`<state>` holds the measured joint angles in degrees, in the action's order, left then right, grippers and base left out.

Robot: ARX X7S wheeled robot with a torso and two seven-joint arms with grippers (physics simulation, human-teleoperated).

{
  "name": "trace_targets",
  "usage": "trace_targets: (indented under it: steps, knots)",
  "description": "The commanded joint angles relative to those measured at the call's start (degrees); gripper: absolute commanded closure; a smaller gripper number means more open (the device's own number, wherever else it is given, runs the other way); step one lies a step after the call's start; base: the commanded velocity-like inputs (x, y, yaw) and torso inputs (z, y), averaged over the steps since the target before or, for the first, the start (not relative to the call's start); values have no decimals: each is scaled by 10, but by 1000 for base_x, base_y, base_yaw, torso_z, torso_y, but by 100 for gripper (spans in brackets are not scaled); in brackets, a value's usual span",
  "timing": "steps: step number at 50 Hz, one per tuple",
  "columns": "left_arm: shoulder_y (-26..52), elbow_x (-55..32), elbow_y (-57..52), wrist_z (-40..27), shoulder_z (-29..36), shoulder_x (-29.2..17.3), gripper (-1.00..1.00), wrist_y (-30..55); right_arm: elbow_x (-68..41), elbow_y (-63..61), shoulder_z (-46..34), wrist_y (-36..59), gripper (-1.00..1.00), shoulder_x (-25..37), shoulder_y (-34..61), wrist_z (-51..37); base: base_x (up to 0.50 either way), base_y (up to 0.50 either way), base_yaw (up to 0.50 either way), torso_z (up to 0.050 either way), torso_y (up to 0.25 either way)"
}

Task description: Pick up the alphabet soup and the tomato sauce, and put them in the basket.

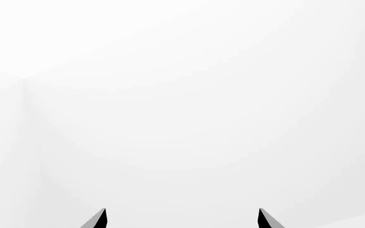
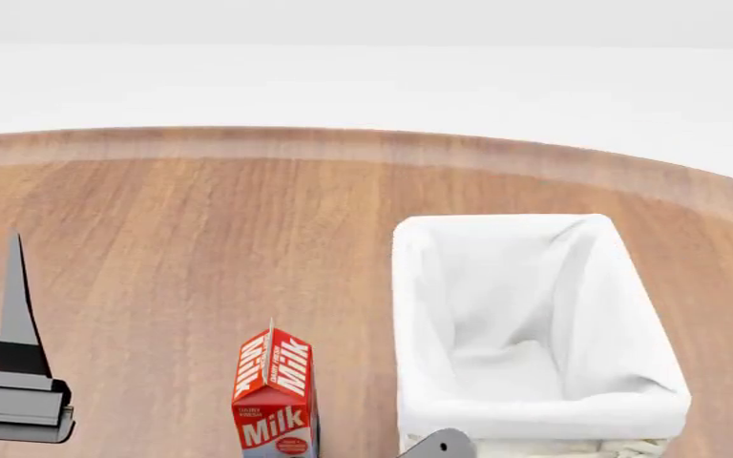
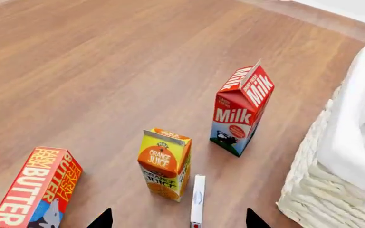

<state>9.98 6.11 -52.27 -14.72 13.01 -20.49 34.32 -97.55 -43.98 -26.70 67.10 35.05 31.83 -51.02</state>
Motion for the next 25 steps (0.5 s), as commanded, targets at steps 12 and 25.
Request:
trace_targets:
  steps: [12,25]
  knots:
    - [4,0,-4,-2,4,-1,-100,6,7,-10,-31,-2,-100,34,-73,-18,0,0,0,0,0]
    - [0,-1,-2,-5,6,-1,-100,1,59,-24,-25,-23,-100,67,-163,0,0,0,0,0,0]
